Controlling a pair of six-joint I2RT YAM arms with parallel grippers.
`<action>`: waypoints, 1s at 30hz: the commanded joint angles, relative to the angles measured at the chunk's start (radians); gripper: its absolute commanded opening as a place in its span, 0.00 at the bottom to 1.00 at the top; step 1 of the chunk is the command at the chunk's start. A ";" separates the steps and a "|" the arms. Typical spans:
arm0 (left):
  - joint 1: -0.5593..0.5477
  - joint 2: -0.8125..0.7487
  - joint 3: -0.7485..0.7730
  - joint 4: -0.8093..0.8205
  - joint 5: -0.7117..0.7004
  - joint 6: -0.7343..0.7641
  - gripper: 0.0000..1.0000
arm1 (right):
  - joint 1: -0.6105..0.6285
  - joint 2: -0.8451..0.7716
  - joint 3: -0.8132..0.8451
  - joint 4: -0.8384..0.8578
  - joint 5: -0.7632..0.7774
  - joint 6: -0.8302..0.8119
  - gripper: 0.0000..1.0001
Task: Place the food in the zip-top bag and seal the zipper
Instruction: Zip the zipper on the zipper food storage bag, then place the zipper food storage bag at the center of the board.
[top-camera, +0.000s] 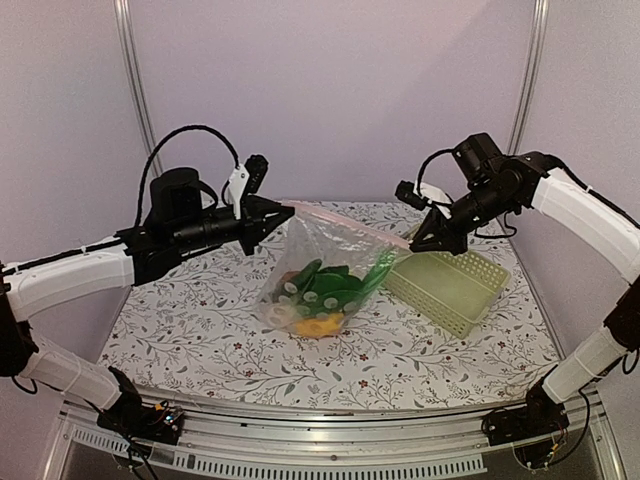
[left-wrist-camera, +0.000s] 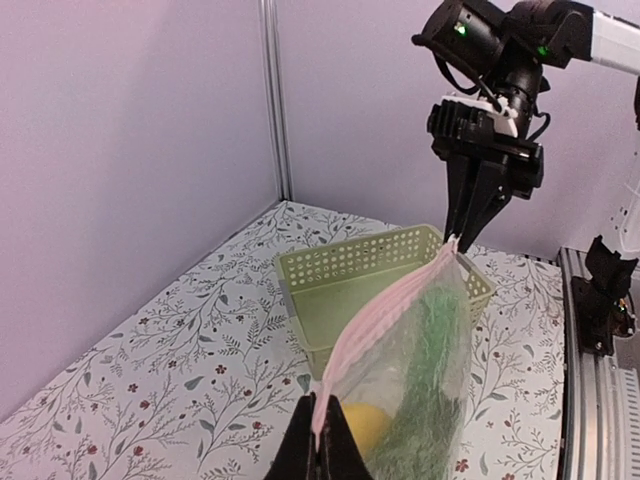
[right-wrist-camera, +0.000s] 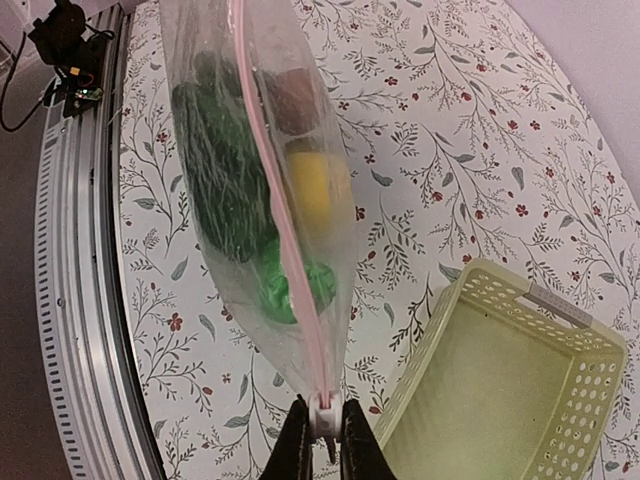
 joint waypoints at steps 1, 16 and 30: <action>0.093 0.087 0.074 0.139 -0.036 -0.024 0.00 | -0.023 0.082 0.151 -0.009 0.039 -0.009 0.00; 0.278 0.296 0.201 0.117 0.203 -0.023 0.00 | -0.005 0.415 0.525 0.075 -0.063 -0.011 0.01; 0.166 0.007 0.103 -0.456 0.092 0.076 0.60 | 0.054 0.131 0.016 0.096 -0.148 -0.018 0.32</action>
